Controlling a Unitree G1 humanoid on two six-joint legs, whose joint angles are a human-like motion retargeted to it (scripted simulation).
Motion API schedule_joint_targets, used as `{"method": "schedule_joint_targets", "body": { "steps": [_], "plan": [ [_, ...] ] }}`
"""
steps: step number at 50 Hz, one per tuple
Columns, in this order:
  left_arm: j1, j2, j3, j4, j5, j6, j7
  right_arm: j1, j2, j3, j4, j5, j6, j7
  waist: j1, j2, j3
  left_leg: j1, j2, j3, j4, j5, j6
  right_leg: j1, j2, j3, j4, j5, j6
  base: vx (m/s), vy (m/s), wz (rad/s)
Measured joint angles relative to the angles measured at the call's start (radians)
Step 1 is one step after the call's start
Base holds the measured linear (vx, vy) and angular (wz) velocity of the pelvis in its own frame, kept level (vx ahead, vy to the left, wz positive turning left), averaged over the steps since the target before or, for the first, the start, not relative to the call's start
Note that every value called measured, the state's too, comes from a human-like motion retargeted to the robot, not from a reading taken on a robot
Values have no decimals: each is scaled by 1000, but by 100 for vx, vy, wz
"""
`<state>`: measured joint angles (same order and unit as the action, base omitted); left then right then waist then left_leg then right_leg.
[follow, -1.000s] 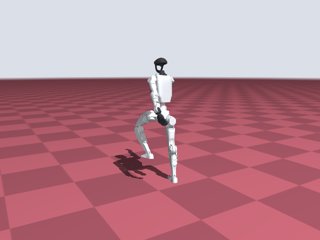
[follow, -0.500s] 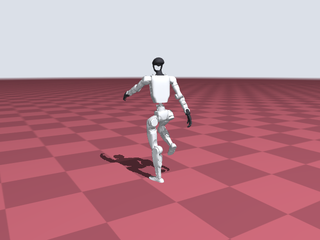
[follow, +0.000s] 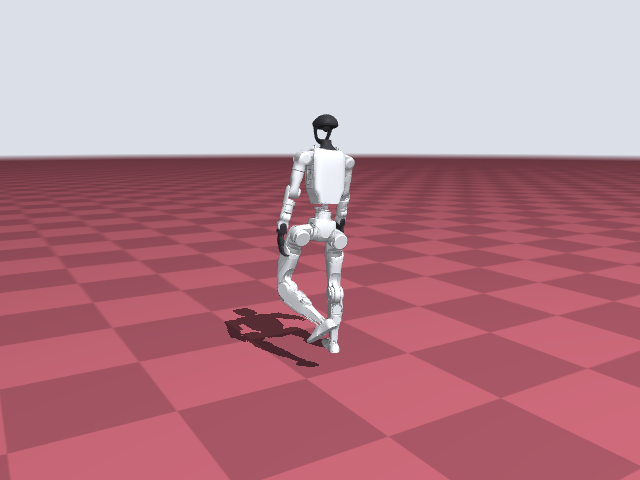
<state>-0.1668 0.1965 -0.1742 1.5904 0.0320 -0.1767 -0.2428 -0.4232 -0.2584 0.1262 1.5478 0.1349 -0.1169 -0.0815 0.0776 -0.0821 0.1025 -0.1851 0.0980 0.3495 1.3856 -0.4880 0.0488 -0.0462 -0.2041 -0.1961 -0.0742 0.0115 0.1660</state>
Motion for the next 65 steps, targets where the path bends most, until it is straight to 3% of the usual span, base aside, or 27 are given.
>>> {"method": "schedule_joint_targets", "body": {
  "steps": [2,5,9,13,17,20,23,25,28,30,35,38,42,46,50,53,55,57,58,60,62,63,65],
  "plan": [
    [158,12,13,73,-8,3,99,-137,-25,-67,-117,11,-25,-137,46,4,8,-198,55,-15,325,-62,-8,24,18,24,-13,-33,8,54,-4,-74],
    [385,39,-6,74,-83,-30,126,-312,-47,-46,-310,176,-123,-282,129,-28,18,-439,52,-30,572,-126,-19,30,16,85,-13,-58,2,46,-4,-93],
    [622,58,-46,3,-223,-40,-98,-519,-75,71,-442,325,-198,-286,164,-88,-17,-691,58,-3,603,-212,101,-4,-2,135,-13,-55,-17,41,-1,-27],
    [736,33,-117,2,-237,-18,-178,-667,-71,88,-415,331,-202,-309,172,-96,-28,-760,104,26,436,-184,136,43,3,147,-13,-92,-25,52,5,-21],
    [695,-13,-172,17,-199,-3,-161,-672,-18,32,-383,313,-197,-332,172,-103,-41,-638,104,112,3,-128,143,94,1,154,-12,-125,-17,56,10,-25],
    [569,-33,-124,5,-226,-5,-67,-579,32,-7,-373,272,-174,-323,209,-113,10,-325,11,240,-627,-58,73,172,-22,184,18,-161,3,68,17,-85],
    [389,-42,5,-7,-266,-92,129,-423,82,-13,-334,251,-207,-287,253,-16,104,99,-78,296,-1328,180,8,324,49,237,77,-209,3,80,28,-102],
    [259,-50,58,-6,-344,-116,190,-290,100,-13,-267,144,-170,-241,203,44,119,217,-72,268,-1473,315,-37,379,104,228,144,-218,-31,72,31,60],
    [48,-43,35,21,-177,-66,185,-29,108,40,-127,62,-121,-104,47,105,99,266,-26,172,-1459,342,-155,292,174,124,480,-144,-86,60,27,196],
    [-128,-17,-19,23,-46,-24,171,140,105,66,-28,32,-86,-15,-7,117,34,222,-13,108,-1473,350,-157,6,175,82,944,-143,-107,47,15,166],
    [-547,108,-17,-78,22,46,193,503,82,-31,103,-25,31,119,-114,107,11,235,-12,15,-1473,312,-174,-517,157,82,1785,-301,-139,48,8,84],
    [-727,178,-2,-149,-55,30,203,664,27,-96,80,-62,17,188,-215,140,10,251,5,-40,-1473,292,-149,-755,138,52,2054,-341,-130,48,8,80],
    [-911,233,-72,-206,-161,-13,251,810,-31,-72,46,13,-31,225,-334,181,36,307,24,-105,-1473,268,-108,-918,56,-2,2173,-399,-154,51,5,85],
    [-1043,228,-158,-230,-116,-9,225,868,-38,-68,80,31,-12,258,-358,170,42,379,9,-128,-1473,240,-103,-971,9,-13,2061,-419,-174,53,-2,39],
    [-1069,165,-184,-276,-76,-8,156,832,-13,-100,102,53,12,294,-327,155,5,416,-17,-135,-1473,207,-106,-921,-9,-44,1708,-415,-184,51,-6,8],
    [-984,97,-170,-316,-107,-34,121,742,4,-93,83,105,-8,270,-309,161,-31,429,-26,-145,-1473,194,-114,-732,-9,-144,1195,-391,-182,54,-8,25],
    [-893,47,-169,-325,-116,-55,126,665,12,-85,66,141,-28,220,-320,162,-26,474,-31,-175,-1473,194,-123,-481,41,-219,681,-327,-144,69,-12,101],
    [-798,0,-184,-305,-92,-50,193,568,23,-107,52,102,4,144,-335,99,47,597,-80,-239,-1448,180,-117,-124,86,-236,113,-99,-45,85,-19,100],
    [-738,-14,-193,-282,-17,-51,198,521,35,-118,49,25,14,134,-301,61,46,629,-117,-245,-1435,176,-103,-64,79,-212,18,-7,8,83,-26,-49],
    [-585,-35,-221,-225,151,-87,180,427,54,-106,46,-48,-12,128,-180,24,21,647,-166,-205,-1386,202,-78,-33,75,-151,-13,63,93,75,-30,-201],
    [-405,-30,-209,-145,301,-86,152,296,71,-6,50,-25,-32,124,-42,-4,31,620,-185,-121,-1236,263,-82,11,93,-62,-13,45,91,66,-30,-281],
    [-311,-25,-186,-98,347,-46,108,222,79,54,54,-29,-5,134,3,-33,42,560,-202,-92,-1076,279,-87,35,67,-14,-13,44,76,55,-15,-206],
    [-112,-11,-134,-18,275,5,22,66,80,130,42,-33,21,102,24,-67,8,247,-162,-66,-515,223,-104,12,34,40,-13,41,-2,43,-6,-93]
  ]
}}
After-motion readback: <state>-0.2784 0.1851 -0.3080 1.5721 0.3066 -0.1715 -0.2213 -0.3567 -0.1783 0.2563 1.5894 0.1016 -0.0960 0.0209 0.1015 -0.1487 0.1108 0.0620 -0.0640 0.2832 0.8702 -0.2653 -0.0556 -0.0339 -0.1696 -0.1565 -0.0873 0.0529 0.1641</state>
